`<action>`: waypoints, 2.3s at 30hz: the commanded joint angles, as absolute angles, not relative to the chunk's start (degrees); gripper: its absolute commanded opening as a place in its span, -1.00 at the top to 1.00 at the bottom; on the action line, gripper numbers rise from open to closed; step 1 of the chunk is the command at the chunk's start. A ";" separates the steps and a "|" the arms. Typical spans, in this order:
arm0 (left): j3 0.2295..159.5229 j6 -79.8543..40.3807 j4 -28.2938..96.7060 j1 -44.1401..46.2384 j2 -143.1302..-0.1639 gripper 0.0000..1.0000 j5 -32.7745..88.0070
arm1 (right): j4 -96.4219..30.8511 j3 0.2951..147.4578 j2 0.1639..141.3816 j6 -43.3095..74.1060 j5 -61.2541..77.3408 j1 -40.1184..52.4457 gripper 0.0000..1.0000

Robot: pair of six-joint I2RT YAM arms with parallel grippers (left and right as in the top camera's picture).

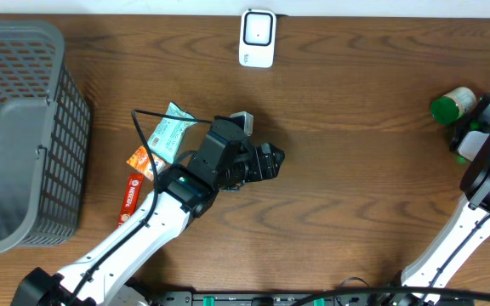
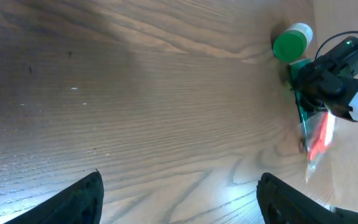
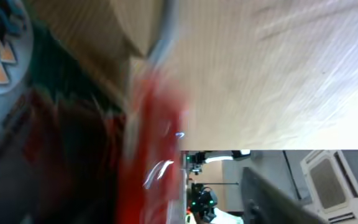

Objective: Scan the item barcode

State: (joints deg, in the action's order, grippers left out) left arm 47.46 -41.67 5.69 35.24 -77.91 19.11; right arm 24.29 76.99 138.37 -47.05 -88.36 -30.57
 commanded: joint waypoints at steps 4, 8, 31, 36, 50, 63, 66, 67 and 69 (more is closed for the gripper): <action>46.94 -40.51 5.78 34.85 -78.26 -0.57 18.28 | 28.23 77.60 138.56 -47.35 -90.67 -29.19 -0.49; 46.94 -40.51 5.78 34.85 -78.30 -0.57 18.04 | 35.64 77.60 138.56 -51.64 -90.67 -27.22 -0.55; 46.94 -40.53 6.00 34.85 -79.20 -0.58 17.26 | 65.65 85.86 138.54 -75.57 -90.72 -16.97 -0.69; 46.94 -40.51 6.00 34.85 -79.44 -0.57 17.26 | 68.97 90.13 137.27 -77.95 -90.72 -13.52 -0.69; 46.94 -38.11 5.98 34.85 -79.44 -0.57 17.23 | 70.15 101.23 125.49 -80.84 -90.70 -2.76 -0.61; 46.94 -35.05 5.98 34.79 -79.44 -0.58 17.21 | 66.54 101.30 105.78 -82.63 -89.67 5.54 -0.57; 46.94 -33.91 5.98 34.79 -79.44 -0.57 16.93 | 61.98 101.30 102.54 -82.37 -87.74 8.16 -0.55; 46.94 -33.54 5.98 34.79 -79.44 -0.58 16.82 | 60.88 101.30 101.56 -82.35 -86.52 9.30 -0.55; 46.94 -32.97 5.98 34.79 -79.44 -0.58 16.80 | 59.61 101.30 100.12 -82.35 -84.47 11.27 -0.58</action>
